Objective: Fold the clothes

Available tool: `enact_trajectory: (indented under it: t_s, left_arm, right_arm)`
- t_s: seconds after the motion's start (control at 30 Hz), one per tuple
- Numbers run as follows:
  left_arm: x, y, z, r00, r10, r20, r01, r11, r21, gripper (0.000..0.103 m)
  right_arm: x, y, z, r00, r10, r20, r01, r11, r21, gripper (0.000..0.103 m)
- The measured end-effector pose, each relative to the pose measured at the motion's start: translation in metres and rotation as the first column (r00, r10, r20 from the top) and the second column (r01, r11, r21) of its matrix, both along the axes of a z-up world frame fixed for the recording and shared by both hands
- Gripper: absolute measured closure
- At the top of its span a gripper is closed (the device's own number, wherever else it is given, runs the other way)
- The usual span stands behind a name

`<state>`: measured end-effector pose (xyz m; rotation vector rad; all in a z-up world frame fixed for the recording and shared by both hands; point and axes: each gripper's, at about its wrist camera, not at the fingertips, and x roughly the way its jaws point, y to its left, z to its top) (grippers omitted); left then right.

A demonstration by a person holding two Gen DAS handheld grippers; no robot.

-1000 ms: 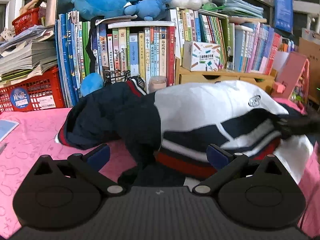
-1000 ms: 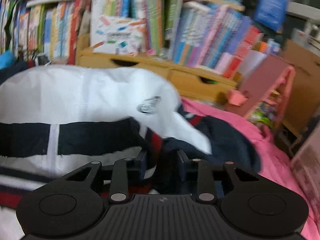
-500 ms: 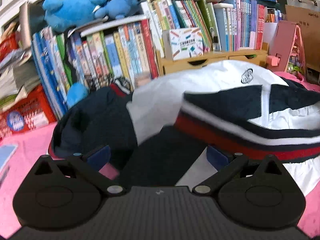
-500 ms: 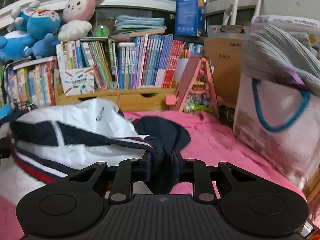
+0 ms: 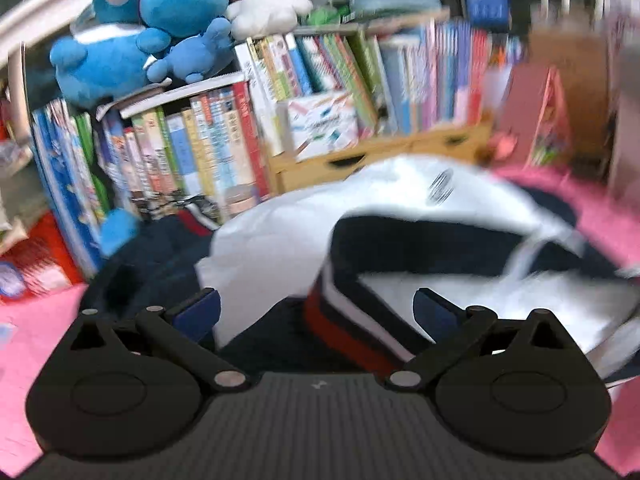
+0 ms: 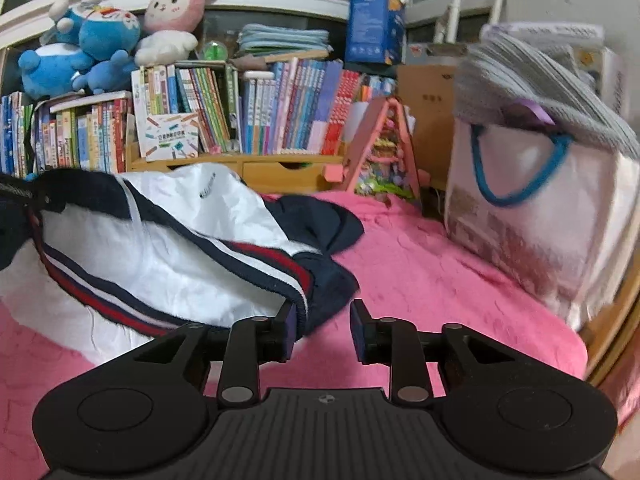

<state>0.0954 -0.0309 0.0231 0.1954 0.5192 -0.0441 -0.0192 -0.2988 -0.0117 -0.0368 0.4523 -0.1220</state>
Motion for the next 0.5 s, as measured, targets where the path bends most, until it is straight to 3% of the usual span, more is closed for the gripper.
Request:
enact_trajectory:
  t_s: [0.1,0.23,0.33,0.5]
  left_arm:
    - [-0.01,0.004,-0.018,1.0,0.026,-0.014,-0.024,0.995,0.093,0.0]
    - [-0.024,0.036,-0.035,0.988,0.147,0.04,-0.152,0.966,0.207,0.0]
    - [-0.036,0.07,-0.025,0.978,0.196,0.073,-0.205,0.966,0.16,0.0]
    - [-0.072,0.116,0.011,0.936,0.296,0.19,-0.327,0.931,0.161,0.0]
  right_arm:
    - [-0.007,-0.006,-0.008,1.0,-0.008,-0.017,0.009,1.0,0.028,0.07]
    - [-0.017,-0.014,-0.018,0.999,-0.019,-0.04,0.021,0.998,0.065,0.069]
    - [-0.019,-0.014,-0.02,0.999,0.002,-0.039,0.002,0.995,0.1,0.065]
    - [-0.014,0.02,0.001,0.993,0.117,0.028,-0.119,0.986,0.113,0.064]
